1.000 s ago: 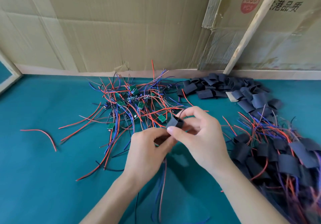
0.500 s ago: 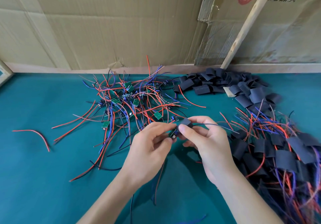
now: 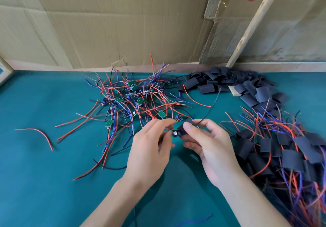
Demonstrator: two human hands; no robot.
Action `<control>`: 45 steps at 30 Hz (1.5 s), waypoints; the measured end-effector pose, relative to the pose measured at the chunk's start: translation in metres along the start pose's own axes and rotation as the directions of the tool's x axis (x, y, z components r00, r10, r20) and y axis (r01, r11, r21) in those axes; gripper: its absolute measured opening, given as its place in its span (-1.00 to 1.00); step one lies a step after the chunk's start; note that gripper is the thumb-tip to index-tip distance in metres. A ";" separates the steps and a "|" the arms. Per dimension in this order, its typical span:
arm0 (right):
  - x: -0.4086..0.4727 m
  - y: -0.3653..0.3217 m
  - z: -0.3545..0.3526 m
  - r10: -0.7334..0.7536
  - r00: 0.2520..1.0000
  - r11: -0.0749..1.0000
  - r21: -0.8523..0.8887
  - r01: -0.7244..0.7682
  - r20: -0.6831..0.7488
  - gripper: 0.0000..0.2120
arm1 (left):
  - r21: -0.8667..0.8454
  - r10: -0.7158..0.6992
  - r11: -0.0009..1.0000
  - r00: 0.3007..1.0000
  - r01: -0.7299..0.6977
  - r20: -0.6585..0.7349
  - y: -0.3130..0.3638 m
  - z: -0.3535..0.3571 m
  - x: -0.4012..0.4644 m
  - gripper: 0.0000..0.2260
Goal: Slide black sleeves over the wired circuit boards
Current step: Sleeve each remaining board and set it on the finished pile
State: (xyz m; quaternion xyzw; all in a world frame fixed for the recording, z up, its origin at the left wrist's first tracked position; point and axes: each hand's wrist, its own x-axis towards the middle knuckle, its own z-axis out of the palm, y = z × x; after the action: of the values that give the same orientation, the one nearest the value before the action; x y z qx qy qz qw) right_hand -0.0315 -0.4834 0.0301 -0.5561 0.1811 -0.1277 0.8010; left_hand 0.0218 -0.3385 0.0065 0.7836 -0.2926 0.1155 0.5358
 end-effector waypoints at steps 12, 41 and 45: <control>-0.005 0.002 0.009 0.100 0.993 0.987 0.129 -0.092 -0.062 -0.72 | 0.250 0.176 0.958 0.975 -0.138 -0.136 0.006 -0.002 -0.001 -0.88; -0.013 -0.028 0.005 -0.037 0.999 0.997 -0.076 0.035 -0.029 -0.69 | -0.359 -0.193 0.888 0.942 0.287 0.275 0.015 -0.003 0.001 -0.83; -0.020 -0.094 -0.045 -0.043 0.998 0.841 -0.541 0.012 -0.044 -0.56 | -0.162 -0.217 0.951 0.942 0.264 0.257 0.009 -0.001 0.001 -0.84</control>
State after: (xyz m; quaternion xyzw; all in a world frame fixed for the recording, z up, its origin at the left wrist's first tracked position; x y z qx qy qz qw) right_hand -0.0688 -0.5459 0.1071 -0.7581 0.2234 -0.0982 0.6047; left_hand 0.0181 -0.3401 0.0142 0.7656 -0.2657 -0.0742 0.5811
